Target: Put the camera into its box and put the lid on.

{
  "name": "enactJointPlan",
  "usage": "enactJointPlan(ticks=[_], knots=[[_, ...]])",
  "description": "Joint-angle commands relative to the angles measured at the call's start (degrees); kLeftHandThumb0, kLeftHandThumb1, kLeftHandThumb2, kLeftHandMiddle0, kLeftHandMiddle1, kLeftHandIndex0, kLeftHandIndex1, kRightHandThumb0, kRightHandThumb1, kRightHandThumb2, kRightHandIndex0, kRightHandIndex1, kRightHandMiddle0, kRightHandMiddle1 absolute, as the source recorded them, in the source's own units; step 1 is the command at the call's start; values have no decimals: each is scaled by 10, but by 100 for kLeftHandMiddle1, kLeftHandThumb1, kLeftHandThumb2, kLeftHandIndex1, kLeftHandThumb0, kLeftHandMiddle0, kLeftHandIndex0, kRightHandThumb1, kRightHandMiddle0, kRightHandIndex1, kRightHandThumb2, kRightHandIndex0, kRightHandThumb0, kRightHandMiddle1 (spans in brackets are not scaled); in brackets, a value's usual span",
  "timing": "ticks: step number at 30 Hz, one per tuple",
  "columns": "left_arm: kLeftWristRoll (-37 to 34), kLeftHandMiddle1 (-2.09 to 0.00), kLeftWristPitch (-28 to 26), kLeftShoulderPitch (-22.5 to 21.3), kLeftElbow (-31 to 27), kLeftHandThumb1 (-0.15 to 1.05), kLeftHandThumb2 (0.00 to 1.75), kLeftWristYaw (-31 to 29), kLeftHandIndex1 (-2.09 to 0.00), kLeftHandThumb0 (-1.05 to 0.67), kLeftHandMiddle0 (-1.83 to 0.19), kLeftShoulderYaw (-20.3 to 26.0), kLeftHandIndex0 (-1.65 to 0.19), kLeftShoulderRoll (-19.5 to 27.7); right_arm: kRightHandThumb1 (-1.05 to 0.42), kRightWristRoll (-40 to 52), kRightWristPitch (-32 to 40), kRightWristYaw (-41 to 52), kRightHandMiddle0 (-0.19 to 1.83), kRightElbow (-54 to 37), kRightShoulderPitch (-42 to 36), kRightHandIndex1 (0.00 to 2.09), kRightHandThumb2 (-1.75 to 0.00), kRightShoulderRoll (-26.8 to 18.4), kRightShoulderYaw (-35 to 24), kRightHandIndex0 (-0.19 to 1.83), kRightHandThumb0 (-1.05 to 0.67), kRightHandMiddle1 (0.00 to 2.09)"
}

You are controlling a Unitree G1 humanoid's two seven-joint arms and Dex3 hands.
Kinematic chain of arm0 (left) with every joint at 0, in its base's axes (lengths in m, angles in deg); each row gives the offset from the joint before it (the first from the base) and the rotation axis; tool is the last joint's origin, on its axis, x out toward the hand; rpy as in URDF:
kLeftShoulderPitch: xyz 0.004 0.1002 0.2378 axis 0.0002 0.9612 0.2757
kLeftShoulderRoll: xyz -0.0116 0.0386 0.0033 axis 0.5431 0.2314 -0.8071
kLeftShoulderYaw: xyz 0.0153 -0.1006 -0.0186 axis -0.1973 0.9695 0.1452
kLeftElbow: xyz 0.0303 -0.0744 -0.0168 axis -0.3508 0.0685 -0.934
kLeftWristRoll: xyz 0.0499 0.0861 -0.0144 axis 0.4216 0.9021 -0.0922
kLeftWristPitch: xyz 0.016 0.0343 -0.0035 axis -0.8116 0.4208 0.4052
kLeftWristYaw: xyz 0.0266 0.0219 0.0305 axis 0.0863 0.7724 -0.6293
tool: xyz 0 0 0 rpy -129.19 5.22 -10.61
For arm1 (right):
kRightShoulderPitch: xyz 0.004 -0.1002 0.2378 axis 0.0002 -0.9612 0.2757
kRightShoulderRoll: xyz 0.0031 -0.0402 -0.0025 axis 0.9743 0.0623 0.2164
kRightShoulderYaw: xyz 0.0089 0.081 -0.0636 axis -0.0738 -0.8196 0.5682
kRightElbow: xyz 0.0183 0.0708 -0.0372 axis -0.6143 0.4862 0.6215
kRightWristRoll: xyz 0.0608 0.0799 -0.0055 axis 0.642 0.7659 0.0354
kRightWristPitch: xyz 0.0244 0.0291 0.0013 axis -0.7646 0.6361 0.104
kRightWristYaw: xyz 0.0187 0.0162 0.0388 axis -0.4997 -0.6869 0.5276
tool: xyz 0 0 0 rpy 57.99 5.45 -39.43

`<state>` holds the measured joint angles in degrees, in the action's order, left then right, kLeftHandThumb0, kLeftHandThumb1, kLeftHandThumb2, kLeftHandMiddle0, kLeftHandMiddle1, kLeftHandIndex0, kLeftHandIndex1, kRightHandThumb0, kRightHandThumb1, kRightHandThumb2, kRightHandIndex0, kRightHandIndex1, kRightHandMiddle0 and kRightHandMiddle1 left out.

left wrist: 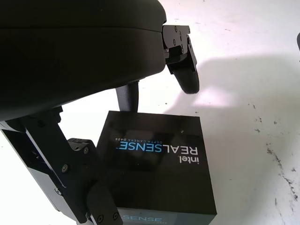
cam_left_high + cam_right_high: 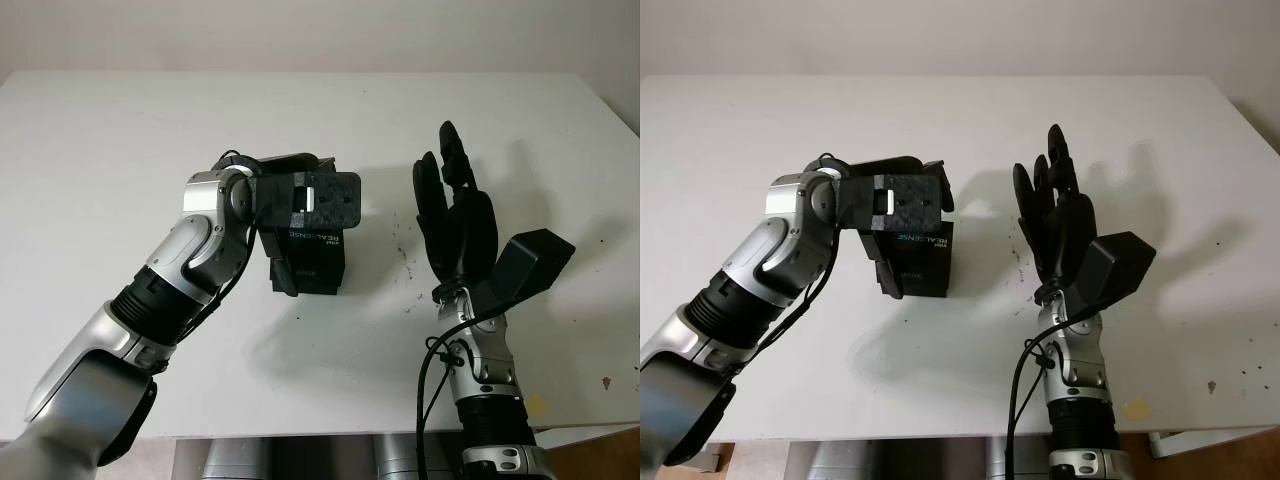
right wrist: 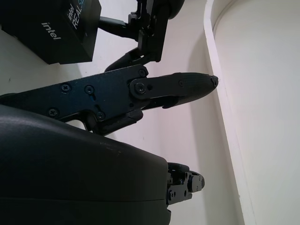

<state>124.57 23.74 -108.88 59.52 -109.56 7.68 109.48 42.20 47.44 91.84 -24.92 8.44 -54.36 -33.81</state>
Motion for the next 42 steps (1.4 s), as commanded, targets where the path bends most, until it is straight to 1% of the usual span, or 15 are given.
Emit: enactJointPlan(ticks=[1, 2, 3, 4, 5, 7, 11, 14, 22, 25, 27, 31, 34, 38, 42], knots=[[12, -172, -5, -20, 0, 103, 11, -38, -63, -27, 9, -25, 11, 8, -105, 3, -6, 2, 8, -4, 3, 5, -22, -1, -2, 2, -67, 5], [21, -110, -11, -27, 3, 104, 17, -58, -45, -39, 7, -34, 14, 12, -105, 4, -5, 3, 7, -5, 2, 5, -22, -1, -2, 2, -67, 5], [28, -68, -12, -30, 2, 104, 20, -75, -32, -46, -3, -41, 14, 18, -105, 4, -5, 3, 7, -5, 2, 5, -22, -2, -3, 2, -67, 5], [31, -40, -15, -31, 0, 105, 24, -87, -22, -53, -4, -42, 16, 22, -105, 4, -5, 3, 7, -5, 2, 5, -22, -2, -3, 2, -67, 5], [33, -19, -19, -30, -3, 105, 29, -96, -10, -62, 4, -41, 18, 26, -105, 2, -5, 2, 7, -5, 2, 5, -22, -3, -2, 2, -67, 5], [36, -5, -17, -28, -7, 105, 36, -105, -3, -71, 15, -40, 19, 32, -105, 3, -4, 3, 7, -4, 3, 5, -22, -4, -3, 3, -67, 5], [36, 0, -4, -17, -26, 105, 50, -121, 0, -84, 19, -36, 19, 48, -105, 7, -3, 8, 7, -3, 4, 5, -22, -6, -4, 3, -67, 5], [26, 0, 2, -6, -45, 105, 53, -133, 0, -87, 19, -29, 19, 58, -105, 7, -2, 9, 7, -3, 5, 5, -22, -8, -5, 3, -67, 5], [-9, 0, -3, 17, -95, 105, 57, -150, 0, -90, 19, -3, 19, 73, -105, 11, 0, 17, 7, -3, 7, 5, -21, -13, -8, 3, -67, 5], [-22, 0, -19, 30, -117, 105, 59, -152, 0, -89, 19, 8, 19, 77, -105, 11, 5, 16, 7, -5, 8, 5, -21, -14, -9, 3, -68, 5], [-40, 0, -30, 49, -136, 105, 60, -141, 0, -86, 19, 27, 19, 75, -105, 12, 7, 17, 7, -7, 9, 5, -21, -15, -9, 2, -68, 5], [-74, 0, -3, 128, -184, 105, 61, -36, 0, -83, 19, 86, 19, 59, -105, 15, 6, 24, 8, -4, 9, 5, -20, -19, -12, 2, -68, 6], [-79, 0, 25, 167, -202, 105, 60, 34, 0, -81, 19, 102, 19, 51, -105, 15, 10, 25, 8, -7, 8, 5, -20, -23, -14, 2, -68, 6], [-99, 0, 75, 216, -200, 105, 62, 123, 0, -76, 19, 125, 19, 29, -105, 19, 12, 32, 7, -9, 7, 5, -21, -28, -16, 2, -67, 5], [-119, 0, 116, 252, -186, 105, 61, 203, 0, -73, 19, 141, 19, -1, -105, 29, 15, 40, 7, -17, 2, 5, -22, -31, -20, 1, -64, 5]])
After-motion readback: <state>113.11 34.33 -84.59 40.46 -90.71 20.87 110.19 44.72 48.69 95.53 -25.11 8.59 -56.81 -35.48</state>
